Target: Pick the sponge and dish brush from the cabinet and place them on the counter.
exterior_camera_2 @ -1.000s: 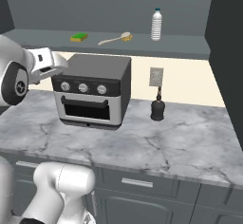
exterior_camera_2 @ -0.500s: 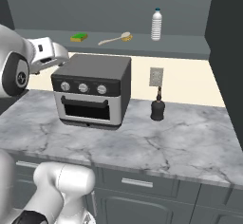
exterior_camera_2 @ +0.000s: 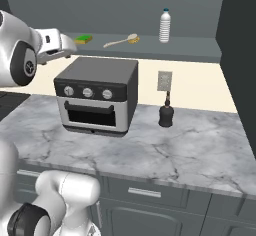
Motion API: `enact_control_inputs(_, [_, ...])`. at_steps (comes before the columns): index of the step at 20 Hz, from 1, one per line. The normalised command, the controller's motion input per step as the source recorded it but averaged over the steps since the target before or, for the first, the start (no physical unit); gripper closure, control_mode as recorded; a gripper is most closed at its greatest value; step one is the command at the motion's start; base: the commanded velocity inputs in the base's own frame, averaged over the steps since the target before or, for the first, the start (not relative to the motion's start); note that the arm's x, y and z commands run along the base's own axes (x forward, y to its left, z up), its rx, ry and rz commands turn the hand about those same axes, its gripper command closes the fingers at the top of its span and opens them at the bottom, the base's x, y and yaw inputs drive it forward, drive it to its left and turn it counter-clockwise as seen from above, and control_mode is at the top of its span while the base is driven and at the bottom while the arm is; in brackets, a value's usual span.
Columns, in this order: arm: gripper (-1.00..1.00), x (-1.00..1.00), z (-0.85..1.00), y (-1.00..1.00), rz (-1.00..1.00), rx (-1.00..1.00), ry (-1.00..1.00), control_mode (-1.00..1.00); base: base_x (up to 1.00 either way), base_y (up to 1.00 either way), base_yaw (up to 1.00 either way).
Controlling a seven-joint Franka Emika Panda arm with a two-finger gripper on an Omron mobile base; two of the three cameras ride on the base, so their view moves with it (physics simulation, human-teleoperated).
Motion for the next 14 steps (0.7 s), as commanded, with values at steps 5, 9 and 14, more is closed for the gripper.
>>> enact_control_inputs(5, [-1.00, 0.27, 0.10, 0.00, -0.06, 0.08, 0.00, -1.00, 0.00, 0.00, 0.00])
enact_control_inputs(9, [-1.00, 0.15, 0.13, 0.02, -0.05, 0.09, 0.00, -1.00, 0.00, 0.00, 0.00])
enact_control_inputs(14, [-1.00, 0.13, 0.09, 0.06, -0.05, 0.11, 0.00, -1.00, 0.00, 0.00, 0.00])
